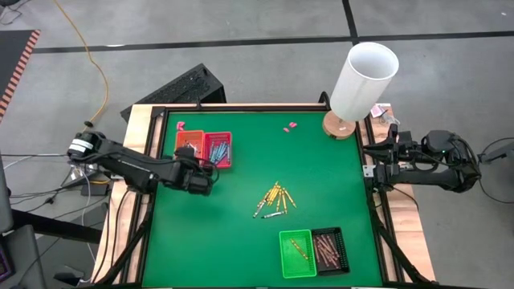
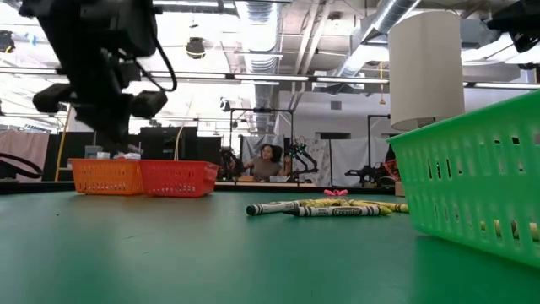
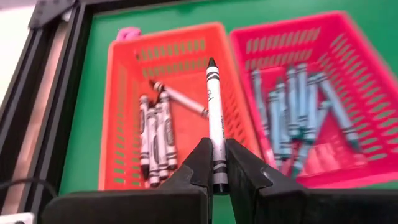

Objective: Sort crayons
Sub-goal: Put the black crayon into the orange bin

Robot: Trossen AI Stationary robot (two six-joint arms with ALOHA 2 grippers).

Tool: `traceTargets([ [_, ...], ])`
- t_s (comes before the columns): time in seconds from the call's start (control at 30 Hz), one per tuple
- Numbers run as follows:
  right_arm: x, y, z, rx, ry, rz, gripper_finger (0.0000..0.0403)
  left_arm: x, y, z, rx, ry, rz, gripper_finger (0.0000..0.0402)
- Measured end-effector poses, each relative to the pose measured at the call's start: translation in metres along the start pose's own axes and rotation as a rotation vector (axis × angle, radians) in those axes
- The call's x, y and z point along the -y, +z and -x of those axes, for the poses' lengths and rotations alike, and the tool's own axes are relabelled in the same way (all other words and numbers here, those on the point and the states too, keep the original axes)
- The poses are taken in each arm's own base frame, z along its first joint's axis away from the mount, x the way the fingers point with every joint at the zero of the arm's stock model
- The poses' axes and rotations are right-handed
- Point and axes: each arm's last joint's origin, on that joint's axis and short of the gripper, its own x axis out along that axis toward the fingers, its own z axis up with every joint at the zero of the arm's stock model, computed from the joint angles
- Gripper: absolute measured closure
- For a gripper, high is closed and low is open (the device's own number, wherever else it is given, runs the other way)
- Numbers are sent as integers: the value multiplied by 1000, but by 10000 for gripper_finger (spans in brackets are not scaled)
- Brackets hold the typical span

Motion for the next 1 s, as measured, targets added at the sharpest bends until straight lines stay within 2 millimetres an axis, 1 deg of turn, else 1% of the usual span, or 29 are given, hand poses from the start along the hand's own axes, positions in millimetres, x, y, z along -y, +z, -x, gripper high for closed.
traceTargets([
  [0.13,0,0,0,0,0,0,335,-4,-5,-14,-26,10,9,390],
  [0.27,0,0,0,0,0,0,335,-6,-3,-25,-41,25,16,390],
  [0.47,0,0,0,0,0,0,335,-4,3,-31,-73,28,-1,384],
  [0.6,0,0,0,0,0,0,335,-4,3,-32,-65,31,-1,353],
  [0.87,0,0,0,0,0,0,335,-5,4,-32,-59,32,5,270],
  [1.0,0,0,0,0,0,0,335,0,6,-28,-56,9,-6,244],
])
